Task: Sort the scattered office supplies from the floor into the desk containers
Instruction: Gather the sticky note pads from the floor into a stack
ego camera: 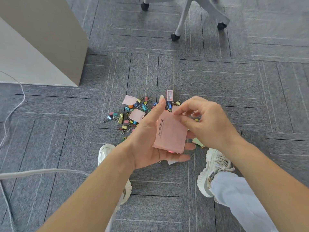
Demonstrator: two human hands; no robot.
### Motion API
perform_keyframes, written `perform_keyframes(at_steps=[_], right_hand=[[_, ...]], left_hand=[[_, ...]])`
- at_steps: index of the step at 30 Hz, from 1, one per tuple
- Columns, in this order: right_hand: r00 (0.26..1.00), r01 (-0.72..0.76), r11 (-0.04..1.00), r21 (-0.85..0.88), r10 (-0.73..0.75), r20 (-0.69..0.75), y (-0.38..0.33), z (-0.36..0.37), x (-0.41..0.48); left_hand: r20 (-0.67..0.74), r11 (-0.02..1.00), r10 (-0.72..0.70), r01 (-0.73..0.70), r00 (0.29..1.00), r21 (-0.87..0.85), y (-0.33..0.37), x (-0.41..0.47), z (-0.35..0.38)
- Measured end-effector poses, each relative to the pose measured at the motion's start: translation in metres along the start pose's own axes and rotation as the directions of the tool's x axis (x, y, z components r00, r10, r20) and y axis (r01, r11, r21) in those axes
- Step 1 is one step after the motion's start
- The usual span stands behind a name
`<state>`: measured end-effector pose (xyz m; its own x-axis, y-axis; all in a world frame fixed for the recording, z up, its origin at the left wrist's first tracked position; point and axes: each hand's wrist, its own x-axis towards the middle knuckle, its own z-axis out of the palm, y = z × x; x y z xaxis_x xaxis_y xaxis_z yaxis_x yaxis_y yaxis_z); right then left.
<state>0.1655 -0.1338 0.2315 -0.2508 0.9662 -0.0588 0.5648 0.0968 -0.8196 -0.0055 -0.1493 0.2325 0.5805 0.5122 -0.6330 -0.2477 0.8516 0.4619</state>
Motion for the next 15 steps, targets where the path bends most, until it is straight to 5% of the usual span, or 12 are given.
perform_keyframes(at_steps=[6, 15], right_hand=[[0.986, -0.168, 0.967, 0.19, 0.163, 0.045, 0.018, 0.005, 0.017], [0.876, -0.277, 0.93, -0.239, 0.347, 0.335, 0.114, 0.114, 0.11]], left_hand=[[-0.118, 0.998, -0.054, 0.048, 0.992, -0.048, 0.01, -0.011, -0.013], [-0.426, 0.976, -0.016, -0.079, 0.904, -0.204, 0.009, -0.028, -0.091]])
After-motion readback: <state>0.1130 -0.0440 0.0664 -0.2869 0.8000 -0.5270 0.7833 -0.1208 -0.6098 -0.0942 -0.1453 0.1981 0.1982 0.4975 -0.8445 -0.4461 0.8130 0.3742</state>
